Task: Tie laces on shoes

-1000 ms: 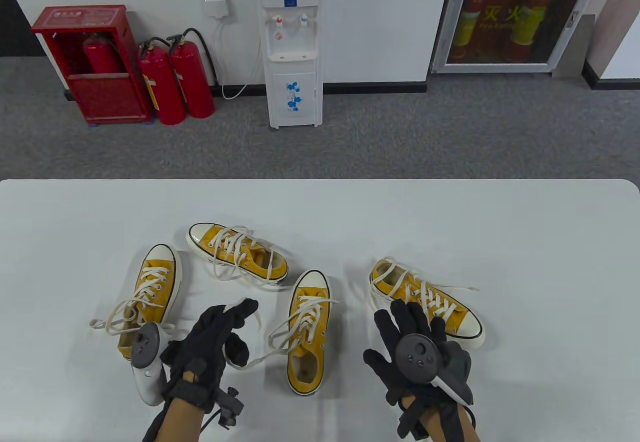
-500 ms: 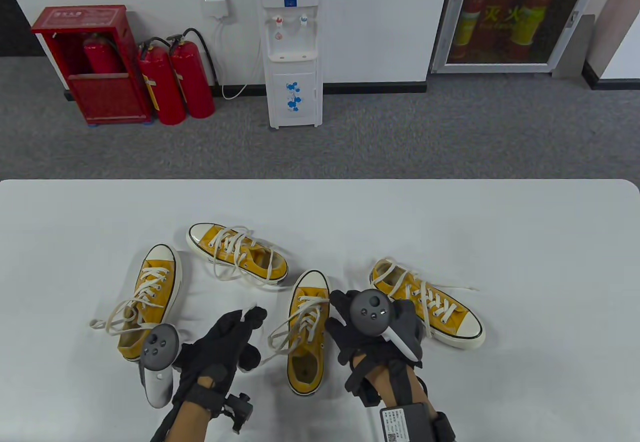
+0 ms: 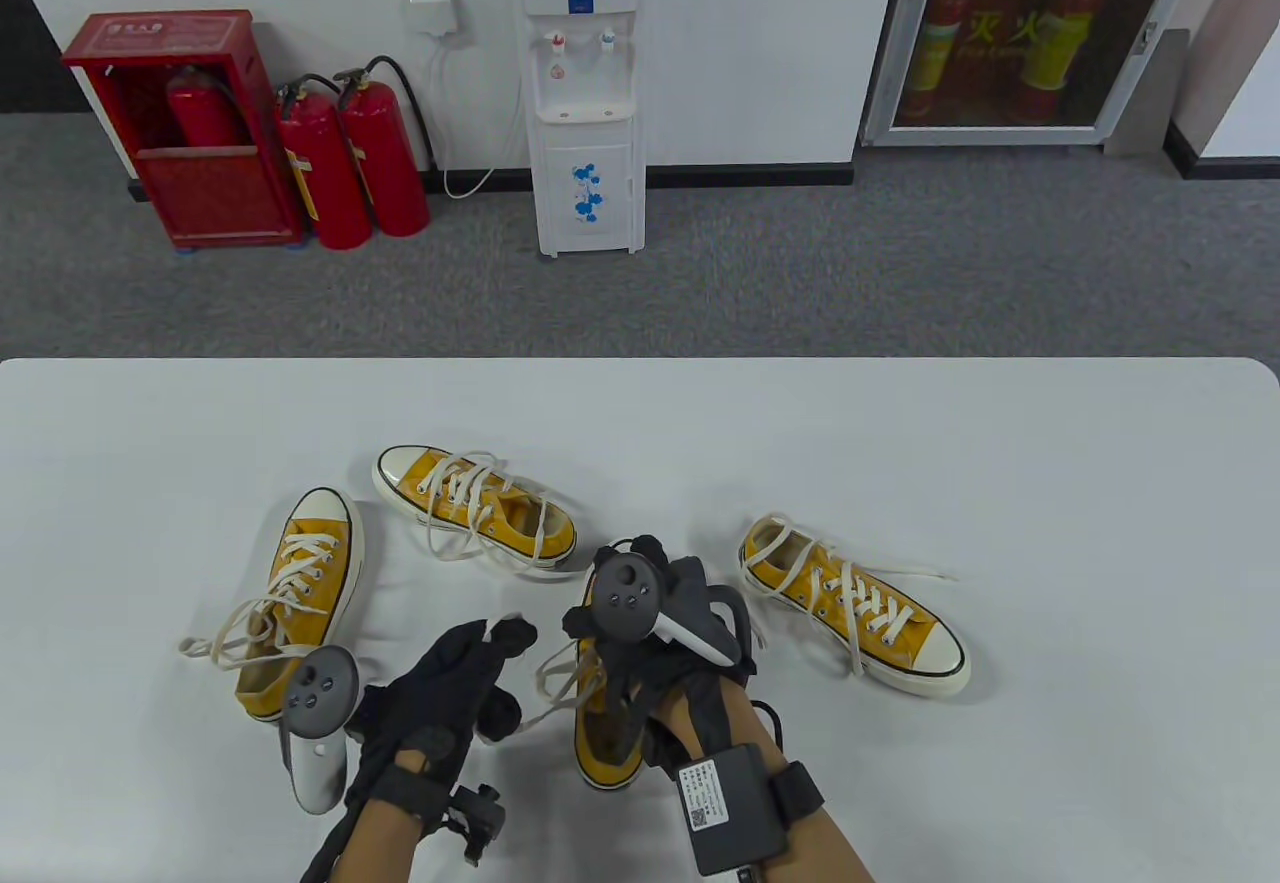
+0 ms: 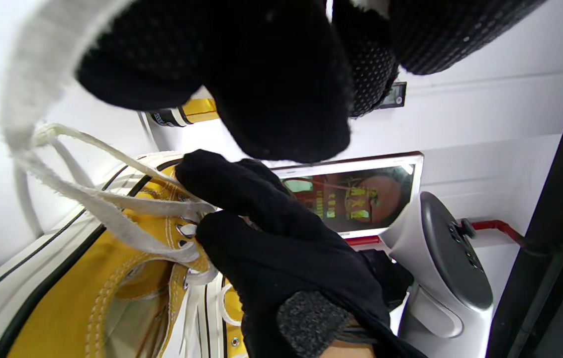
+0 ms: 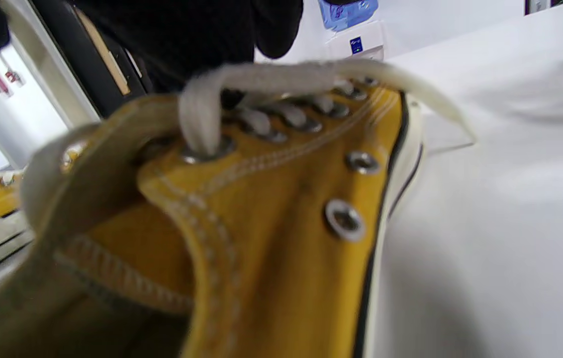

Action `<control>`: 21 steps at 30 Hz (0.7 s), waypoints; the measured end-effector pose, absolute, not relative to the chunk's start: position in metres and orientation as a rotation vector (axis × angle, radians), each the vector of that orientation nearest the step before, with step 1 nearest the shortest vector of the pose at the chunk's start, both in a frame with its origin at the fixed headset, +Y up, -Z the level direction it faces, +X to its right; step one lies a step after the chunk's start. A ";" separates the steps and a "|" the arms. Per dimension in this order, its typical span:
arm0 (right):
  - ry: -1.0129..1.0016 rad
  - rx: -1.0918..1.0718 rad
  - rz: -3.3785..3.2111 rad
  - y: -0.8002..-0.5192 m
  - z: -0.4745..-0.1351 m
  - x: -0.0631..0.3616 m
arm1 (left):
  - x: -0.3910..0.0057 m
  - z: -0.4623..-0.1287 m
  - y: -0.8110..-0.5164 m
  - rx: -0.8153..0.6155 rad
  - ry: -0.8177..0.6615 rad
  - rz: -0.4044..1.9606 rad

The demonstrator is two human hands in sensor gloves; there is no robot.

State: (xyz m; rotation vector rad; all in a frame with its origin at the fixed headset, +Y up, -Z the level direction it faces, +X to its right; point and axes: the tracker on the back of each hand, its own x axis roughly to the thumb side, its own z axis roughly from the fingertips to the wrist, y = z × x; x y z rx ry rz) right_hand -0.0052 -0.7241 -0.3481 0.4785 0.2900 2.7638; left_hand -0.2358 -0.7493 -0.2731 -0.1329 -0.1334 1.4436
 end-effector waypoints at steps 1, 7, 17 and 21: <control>0.290 0.478 2.771 -0.725 -0.349 -0.006 | -0.236 -0.273 -0.749 -0.133 -0.133 1.443; 0.197 0.483 2.753 -0.729 -0.349 -0.003 | -0.235 -0.273 -0.749 -0.141 -0.134 1.439; 0.086 0.431 2.492 -0.703 -0.335 0.025 | -0.235 -0.273 -0.749 -0.137 -0.146 1.442; 0.056 0.425 2.408 -0.691 -0.324 0.043 | -0.234 -0.273 -0.749 -0.140 -0.156 1.434</control>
